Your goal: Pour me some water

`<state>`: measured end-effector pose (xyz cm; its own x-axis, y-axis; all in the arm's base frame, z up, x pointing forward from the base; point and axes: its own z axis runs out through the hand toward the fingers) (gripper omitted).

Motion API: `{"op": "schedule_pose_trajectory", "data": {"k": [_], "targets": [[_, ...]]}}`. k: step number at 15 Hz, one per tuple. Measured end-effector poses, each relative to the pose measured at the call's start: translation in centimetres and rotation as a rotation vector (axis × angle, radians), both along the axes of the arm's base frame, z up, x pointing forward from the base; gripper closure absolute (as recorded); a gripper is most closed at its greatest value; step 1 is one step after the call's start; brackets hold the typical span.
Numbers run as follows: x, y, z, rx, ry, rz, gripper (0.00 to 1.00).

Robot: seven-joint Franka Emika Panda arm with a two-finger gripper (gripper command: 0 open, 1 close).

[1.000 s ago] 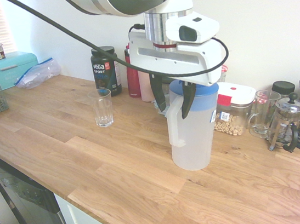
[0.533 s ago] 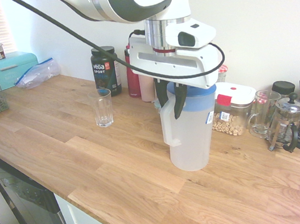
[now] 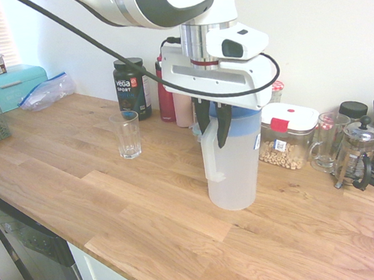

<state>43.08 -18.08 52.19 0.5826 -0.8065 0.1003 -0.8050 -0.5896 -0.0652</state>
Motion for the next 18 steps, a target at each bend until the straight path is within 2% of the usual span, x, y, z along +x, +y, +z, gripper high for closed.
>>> {"op": "schedule_pose_trajectory", "data": {"k": [6, 8, 13, 18], "targets": [[-0.5, 1.9, 6.4, -0.032, -0.069, 0.035, 1.00], [-1.0, 4.1, 8.5, -0.047, -0.083, 0.091, 1.00], [-0.7, 12.6, 11.4, -0.068, -0.061, 0.395, 1.00], [1.7, 21.0, 11.5, -0.106, 0.046, 0.697, 1.00]]}}
